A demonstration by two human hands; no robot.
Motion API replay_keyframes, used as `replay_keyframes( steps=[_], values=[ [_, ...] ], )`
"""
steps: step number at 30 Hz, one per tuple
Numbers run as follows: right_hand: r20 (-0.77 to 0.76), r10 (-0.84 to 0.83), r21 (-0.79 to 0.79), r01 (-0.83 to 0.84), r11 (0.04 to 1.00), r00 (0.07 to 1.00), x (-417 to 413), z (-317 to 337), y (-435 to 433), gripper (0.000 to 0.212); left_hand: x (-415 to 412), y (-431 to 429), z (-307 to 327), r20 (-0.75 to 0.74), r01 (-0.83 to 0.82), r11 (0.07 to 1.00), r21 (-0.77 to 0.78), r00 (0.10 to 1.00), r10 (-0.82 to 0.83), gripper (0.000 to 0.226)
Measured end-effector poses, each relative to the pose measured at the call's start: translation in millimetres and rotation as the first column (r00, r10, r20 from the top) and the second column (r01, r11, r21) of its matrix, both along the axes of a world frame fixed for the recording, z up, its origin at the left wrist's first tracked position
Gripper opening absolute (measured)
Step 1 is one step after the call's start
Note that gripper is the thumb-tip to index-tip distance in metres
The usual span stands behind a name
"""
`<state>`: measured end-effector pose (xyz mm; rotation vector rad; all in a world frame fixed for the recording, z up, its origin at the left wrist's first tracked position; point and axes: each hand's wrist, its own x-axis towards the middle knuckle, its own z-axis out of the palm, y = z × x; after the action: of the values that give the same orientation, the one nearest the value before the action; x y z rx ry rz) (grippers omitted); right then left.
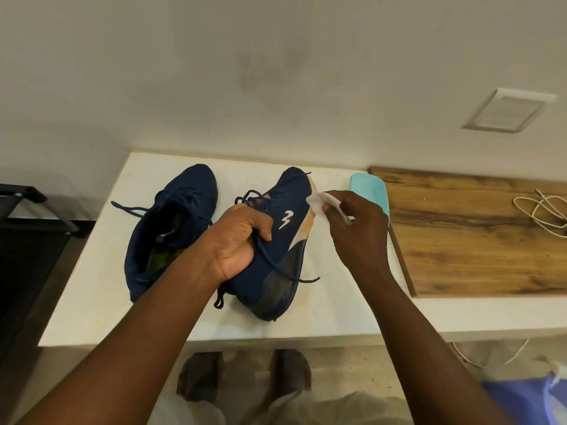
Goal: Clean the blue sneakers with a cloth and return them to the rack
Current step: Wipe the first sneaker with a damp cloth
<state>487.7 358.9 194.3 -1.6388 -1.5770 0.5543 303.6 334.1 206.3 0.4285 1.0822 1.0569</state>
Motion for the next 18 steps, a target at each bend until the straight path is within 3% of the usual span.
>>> replay_keyframes(
  steps=[3, 5, 8, 11, 18],
  values=[
    [0.006, 0.005, 0.011, -0.005, 1.000, 1.000, -5.9, -1.4, 1.1, 0.024, 1.8, 0.3, 0.3, 0.075, 0.034, 0.999, 0.018, 0.997, -0.036, 0.056],
    [0.076, 0.105, 0.005, -0.106, 0.994, 0.992, -14.7, -0.6, -4.6, 0.026, 3.7, -0.7, -0.5, 0.132, 0.038, 0.999, 0.031, 0.990, -0.042, 0.048],
    [0.290, 0.322, -0.021, -0.330, 0.944, 0.901, -28.4, 2.2, -20.7, 0.037, 4.1, -0.9, -1.9, 0.187, 0.016, 0.999, 0.036, 0.982, -0.022, 0.052],
    [0.360, 0.452, -0.062, -0.462, 0.885, 0.816, -34.0, 7.6, -36.0, 0.040, -0.5, -0.7, -3.4, 0.175, 0.004, 0.999, 0.033, 0.985, -0.010, 0.071],
    [0.508, 0.338, -0.102, -0.334, 0.937, 0.792, -18.1, -0.9, -17.1, 0.049, -5.8, 2.5, -9.3, 0.196, -0.004, 0.998, 0.060, 0.981, -0.008, 0.070]
  ],
)
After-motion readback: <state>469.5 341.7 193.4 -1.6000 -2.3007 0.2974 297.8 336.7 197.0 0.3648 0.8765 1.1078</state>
